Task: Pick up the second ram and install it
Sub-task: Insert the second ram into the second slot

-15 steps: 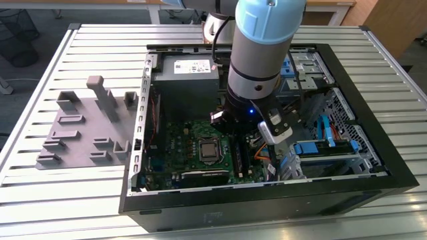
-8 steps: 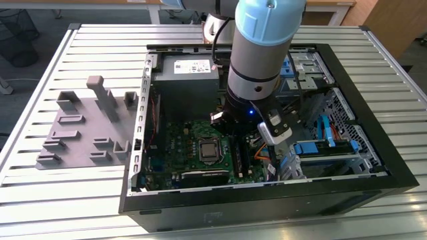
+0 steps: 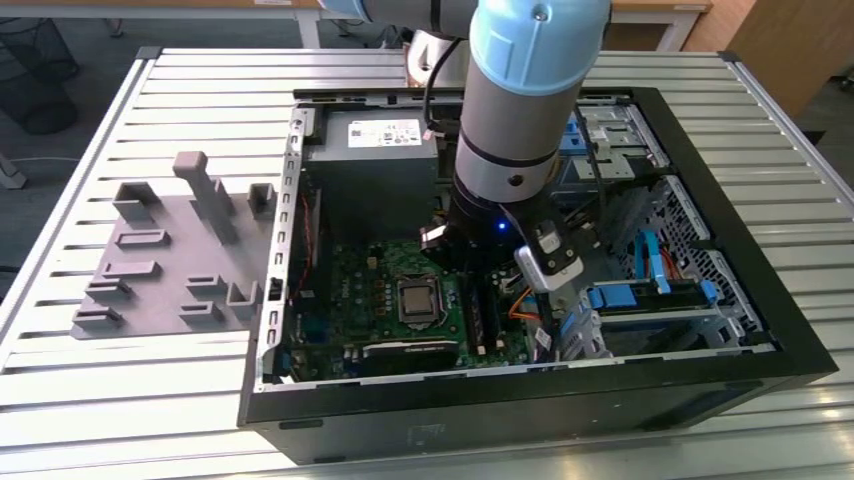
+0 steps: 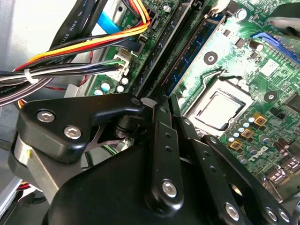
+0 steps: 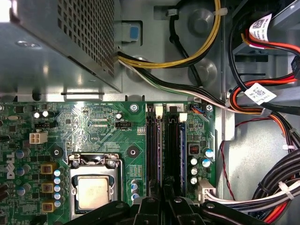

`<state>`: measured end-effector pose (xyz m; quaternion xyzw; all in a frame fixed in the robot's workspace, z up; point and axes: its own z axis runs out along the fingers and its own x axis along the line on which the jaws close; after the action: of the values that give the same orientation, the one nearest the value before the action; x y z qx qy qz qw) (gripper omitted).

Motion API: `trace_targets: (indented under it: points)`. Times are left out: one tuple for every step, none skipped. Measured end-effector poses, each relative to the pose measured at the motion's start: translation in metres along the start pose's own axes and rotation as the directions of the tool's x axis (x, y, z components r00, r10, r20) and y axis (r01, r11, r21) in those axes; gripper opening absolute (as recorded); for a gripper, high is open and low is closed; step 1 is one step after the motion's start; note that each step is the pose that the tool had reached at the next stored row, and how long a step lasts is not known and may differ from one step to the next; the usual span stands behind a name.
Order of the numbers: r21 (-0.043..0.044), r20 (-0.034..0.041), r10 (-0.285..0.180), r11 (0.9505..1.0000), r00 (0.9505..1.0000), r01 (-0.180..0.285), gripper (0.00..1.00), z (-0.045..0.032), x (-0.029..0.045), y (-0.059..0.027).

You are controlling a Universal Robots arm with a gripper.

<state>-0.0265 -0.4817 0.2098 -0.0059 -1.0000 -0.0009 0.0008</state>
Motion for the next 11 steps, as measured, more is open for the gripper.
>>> trace_targets:
  points:
    - [-0.0001,0.0,0.0,1.0,1.0,0.0,0.14,0.0001,0.0,0.0]
    - [-0.0002,0.0001,0.0,1.0,1.0,0.0,0.14,0.0002,0.0,0.0]
    - [-0.0003,0.0001,0.0,1.0,1.0,0.0,0.14,0.0002,0.0,0.0]
    - [-0.0003,0.0001,0.0,1.0,1.0,0.0,0.14,0.0002,0.0,0.0]
    - [-0.0003,0.0001,0.0,1.0,1.0,0.0,0.14,0.0003,0.0,0.0]
    - [-0.0003,0.0001,0.0,1.0,1.0,0.0,0.14,0.0003,0.0,0.0]
    - [-0.0003,0.0001,0.0,1.0,1.0,0.0,0.14,0.0003,0.0,0.0]
    - [-0.0003,0.0001,0.0,1.0,1.0,0.0,0.14,0.0003,0.0,0.0]
    - [-0.0003,0.0001,0.0,1.0,1.0,0.0,0.14,0.0003,0.0,0.0]
    - [-0.0003,0.0001,0.0,1.0,1.0,0.0,0.14,0.0003,0.0,0.0]
    - [-0.0003,0.0001,0.0,1.0,1.0,0.0,0.14,0.0003,0.0,0.0]
